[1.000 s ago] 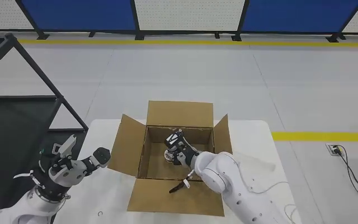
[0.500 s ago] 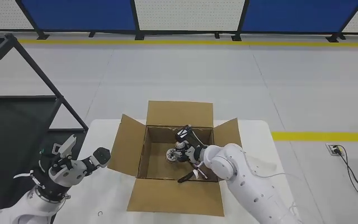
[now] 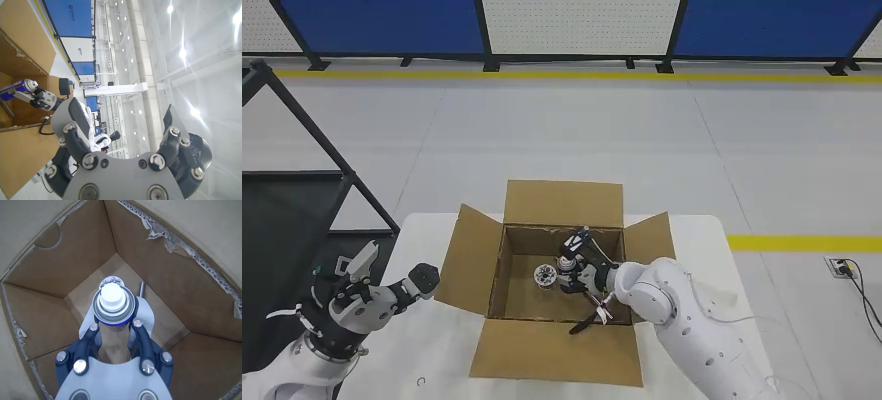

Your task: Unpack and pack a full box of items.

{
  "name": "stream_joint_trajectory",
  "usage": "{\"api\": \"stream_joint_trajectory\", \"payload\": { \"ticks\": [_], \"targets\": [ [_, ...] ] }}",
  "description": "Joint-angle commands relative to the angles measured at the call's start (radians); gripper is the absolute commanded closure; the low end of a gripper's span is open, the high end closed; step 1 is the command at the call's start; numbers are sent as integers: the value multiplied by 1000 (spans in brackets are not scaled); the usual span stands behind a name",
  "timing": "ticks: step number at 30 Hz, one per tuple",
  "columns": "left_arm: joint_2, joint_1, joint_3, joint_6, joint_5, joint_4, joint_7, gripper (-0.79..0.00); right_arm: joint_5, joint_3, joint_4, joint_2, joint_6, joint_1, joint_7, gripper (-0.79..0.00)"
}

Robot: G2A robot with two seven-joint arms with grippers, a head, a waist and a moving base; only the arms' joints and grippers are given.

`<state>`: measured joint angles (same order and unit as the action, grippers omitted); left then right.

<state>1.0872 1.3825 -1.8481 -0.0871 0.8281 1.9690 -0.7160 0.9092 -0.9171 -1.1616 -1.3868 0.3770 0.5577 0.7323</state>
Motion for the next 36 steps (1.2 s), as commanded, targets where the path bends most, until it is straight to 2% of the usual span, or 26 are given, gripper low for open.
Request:
{"api": "stream_joint_trajectory", "payload": {
  "ticks": [1, 8, 14, 15, 16, 17, 20, 21, 30, 36],
  "targets": [
    [0, 0, 0, 0, 0, 0, 0, -785, -12, 13, 31, -6, 12, -10, 0, 0],
    [0, 0, 0, 0, 0, 0, 0, -785, -24, 64, 157, -29, 50, -46, -46, 0],
    [0, 0, 0, 0, 0, 0, 0, -785, -5, 93, 213, -43, 68, -62, -92, 0],
    [0, 0, 0, 0, 0, 0, 0, -785, -1, 97, 218, -45, 69, -64, -96, -83],
    [0, 0, 0, 0, 0, 0, 0, -785, 1, 99, 223, -47, 69, -65, -100, -311],
    [0, 0, 0, 0, 0, 0, 0, -785, 2, 101, 227, -48, 69, -67, -101, -388],
    [0, 0, 0, 0, 0, 0, 0, -785, 6, 107, 234, -52, 72, -71, -106, -736],
    [0, 0, 0, 0, 0, 0, 0, -785, 9, 108, 235, -53, 73, -72, -107, -767],
    [0, 0, 0, 0, 0, 0, 0, -785, 43, 102, 184, -50, 67, -57, -112, -785],
    [0, 0, 0, 0, 0, 0, 0, -785, 88, 58, 69, -29, 49, -10, -127, -785]
  ]
}}
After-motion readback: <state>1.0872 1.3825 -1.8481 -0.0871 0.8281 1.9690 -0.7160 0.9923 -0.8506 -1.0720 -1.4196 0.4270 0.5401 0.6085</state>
